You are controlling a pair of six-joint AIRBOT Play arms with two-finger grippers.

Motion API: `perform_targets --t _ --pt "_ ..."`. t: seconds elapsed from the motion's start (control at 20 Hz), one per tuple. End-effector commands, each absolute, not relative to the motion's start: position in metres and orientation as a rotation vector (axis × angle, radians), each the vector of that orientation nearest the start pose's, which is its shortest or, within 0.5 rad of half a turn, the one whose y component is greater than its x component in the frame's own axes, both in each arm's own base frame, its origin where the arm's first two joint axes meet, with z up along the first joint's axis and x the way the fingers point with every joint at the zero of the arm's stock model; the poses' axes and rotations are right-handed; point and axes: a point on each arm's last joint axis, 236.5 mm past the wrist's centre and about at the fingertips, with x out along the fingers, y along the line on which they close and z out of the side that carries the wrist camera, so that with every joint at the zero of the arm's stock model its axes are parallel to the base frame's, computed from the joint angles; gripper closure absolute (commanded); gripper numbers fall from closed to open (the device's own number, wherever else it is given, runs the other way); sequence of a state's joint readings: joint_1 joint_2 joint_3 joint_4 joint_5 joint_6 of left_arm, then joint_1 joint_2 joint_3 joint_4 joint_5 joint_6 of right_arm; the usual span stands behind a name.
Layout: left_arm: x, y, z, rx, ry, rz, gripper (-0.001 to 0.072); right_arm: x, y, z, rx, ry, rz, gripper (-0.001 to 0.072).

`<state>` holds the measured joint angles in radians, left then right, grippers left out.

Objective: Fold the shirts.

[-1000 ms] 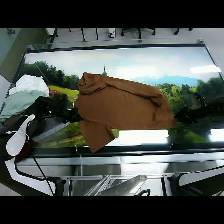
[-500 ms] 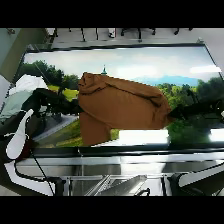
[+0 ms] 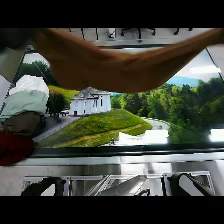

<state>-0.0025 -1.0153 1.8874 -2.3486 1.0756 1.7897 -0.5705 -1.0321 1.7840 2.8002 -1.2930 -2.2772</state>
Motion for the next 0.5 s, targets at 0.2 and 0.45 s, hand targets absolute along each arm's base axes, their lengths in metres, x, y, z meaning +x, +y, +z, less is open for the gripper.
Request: perform_targets --t 0.2,0.45 --pt "0.099 -0.08 0.628 -0.093 -0.475 -0.312 0.0692 0.177 0.086 0.597 -0.261 -0.413 0.222 0.069" --pt "0.184 -0.067 0.549 -0.137 -0.184 -0.276 0.0693 0.231 0.069 0.535 -0.118 -0.145 0.313 0.0691"
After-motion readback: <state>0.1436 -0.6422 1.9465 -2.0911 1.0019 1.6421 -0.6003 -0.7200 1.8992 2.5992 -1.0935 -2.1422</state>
